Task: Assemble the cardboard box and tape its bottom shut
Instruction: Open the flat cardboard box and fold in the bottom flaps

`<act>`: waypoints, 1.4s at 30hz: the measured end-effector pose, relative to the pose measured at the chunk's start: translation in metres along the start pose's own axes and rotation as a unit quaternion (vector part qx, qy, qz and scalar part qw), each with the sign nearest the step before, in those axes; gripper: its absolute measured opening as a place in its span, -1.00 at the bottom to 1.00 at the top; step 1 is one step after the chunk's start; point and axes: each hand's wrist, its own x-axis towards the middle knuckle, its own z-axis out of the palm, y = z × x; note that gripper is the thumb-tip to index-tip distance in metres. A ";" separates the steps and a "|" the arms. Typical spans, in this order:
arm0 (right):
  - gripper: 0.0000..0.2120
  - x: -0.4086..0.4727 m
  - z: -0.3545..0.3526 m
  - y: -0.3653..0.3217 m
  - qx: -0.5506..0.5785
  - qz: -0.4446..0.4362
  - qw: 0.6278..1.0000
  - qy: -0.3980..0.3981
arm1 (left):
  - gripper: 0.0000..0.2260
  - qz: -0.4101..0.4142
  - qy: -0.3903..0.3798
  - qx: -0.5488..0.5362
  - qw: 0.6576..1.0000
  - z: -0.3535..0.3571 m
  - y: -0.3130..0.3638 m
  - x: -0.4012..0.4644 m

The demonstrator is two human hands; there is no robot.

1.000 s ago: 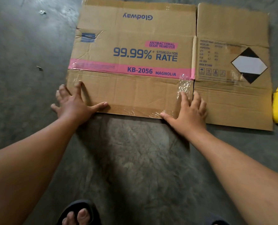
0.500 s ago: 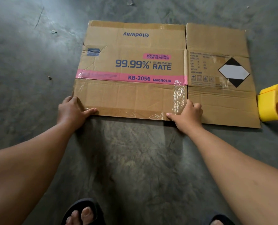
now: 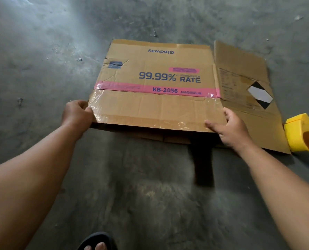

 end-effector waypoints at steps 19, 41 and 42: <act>-0.65 0.014 -0.175 -0.113 0.207 -0.189 0.955 0.096 | -0.73 0.198 0.058 -0.211 0.955 -0.055 0.153 -0.006; -0.42 -0.019 -0.145 -0.034 0.241 -0.129 0.930 0.247 | -0.60 0.285 0.087 -0.207 0.932 0.000 0.126 -0.063; -0.43 -0.023 -0.141 -0.030 0.233 -0.131 0.927 0.264 | -0.50 0.284 0.068 -0.229 0.929 0.003 0.120 -0.064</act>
